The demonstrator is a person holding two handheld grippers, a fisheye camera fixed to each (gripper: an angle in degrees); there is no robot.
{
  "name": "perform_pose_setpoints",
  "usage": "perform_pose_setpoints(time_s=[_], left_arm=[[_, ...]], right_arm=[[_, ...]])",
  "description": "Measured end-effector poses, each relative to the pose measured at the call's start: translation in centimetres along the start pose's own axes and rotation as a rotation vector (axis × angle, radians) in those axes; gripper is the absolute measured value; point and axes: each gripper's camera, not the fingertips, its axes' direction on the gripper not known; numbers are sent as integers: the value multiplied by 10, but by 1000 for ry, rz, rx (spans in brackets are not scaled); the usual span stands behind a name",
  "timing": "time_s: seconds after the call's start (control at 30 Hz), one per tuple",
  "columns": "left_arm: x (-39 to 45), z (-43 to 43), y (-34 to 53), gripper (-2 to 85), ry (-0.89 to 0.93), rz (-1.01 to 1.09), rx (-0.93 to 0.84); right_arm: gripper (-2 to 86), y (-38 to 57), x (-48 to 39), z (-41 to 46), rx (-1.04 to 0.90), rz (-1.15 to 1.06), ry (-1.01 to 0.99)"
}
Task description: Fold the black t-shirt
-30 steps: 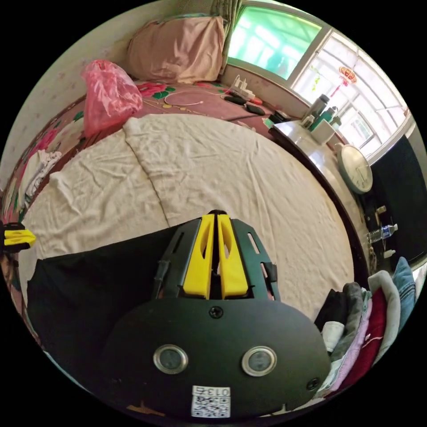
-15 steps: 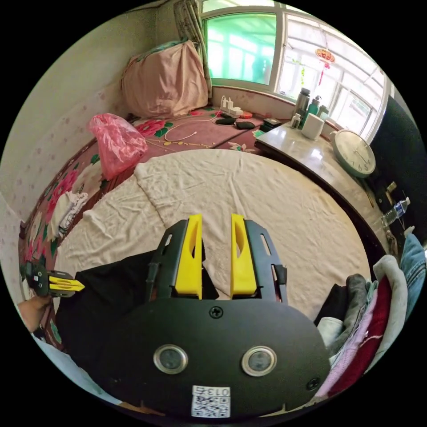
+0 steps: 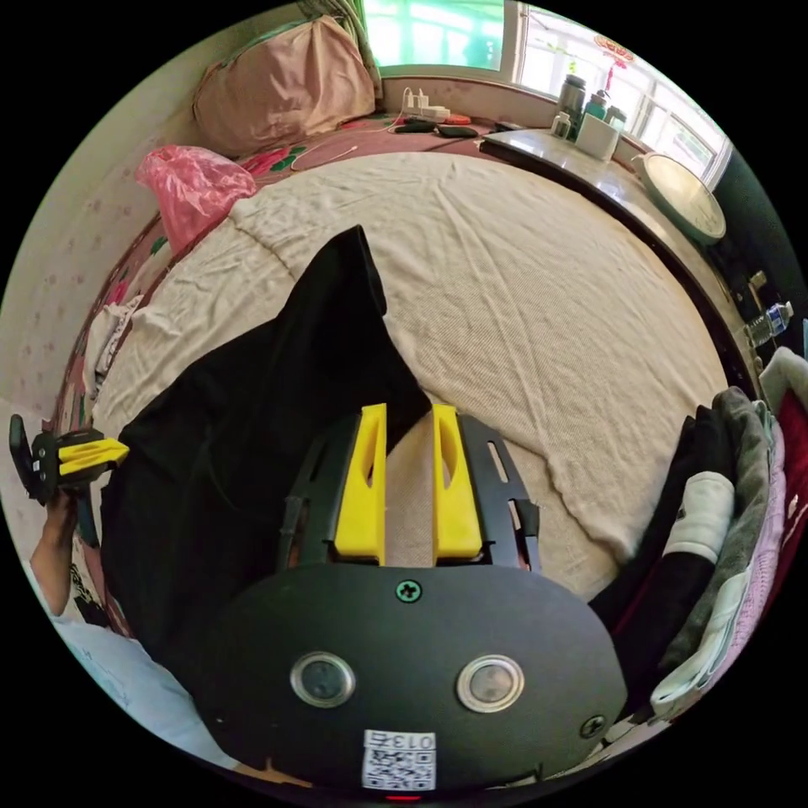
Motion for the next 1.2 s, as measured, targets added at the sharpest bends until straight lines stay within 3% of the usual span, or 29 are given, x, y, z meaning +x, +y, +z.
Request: perform_pose_setpoints(time_s=[0.2, 0.37, 0.47, 0.57, 0.63, 0.73, 0.83, 0.93, 1.0, 1.2], left_arm=[[11, 11, 5, -4, -23, -11, 2], [18, 16, 12, -4, -16, -22, 22], [14, 19, 16, -4, 33, -70, 31], [15, 5, 24, -4, -29, -119, 91], [23, -7, 30, -4, -47, -88, 147], [48, -6, 39, -4, -26, 11, 118], [73, 8, 52, -4, -77, 80, 60], [77, 31, 64, -3, -200, 76, -49], [65, 30, 71, -1, -146, 6, 0], [31, 7, 65, 35, -101, -144, 157]], right_arm=[[30, 22, -11, -15, 60, -102, 201], [32, 40, 27, -3, -11, 57, 74], [35, 63, 56, -16, 81, 229, -92], [32, 92, 61, -46, 163, 261, -15], [27, 115, 45, -66, 226, 161, 32], [18, 164, 12, -85, 263, 42, 83], [7, 230, -18, -93, 344, 20, 267], [6, 296, -26, -88, 312, 105, 392], [10, 343, -7, -82, 204, 227, 428], [73, 430, 84, -92, 159, 550, 438]])
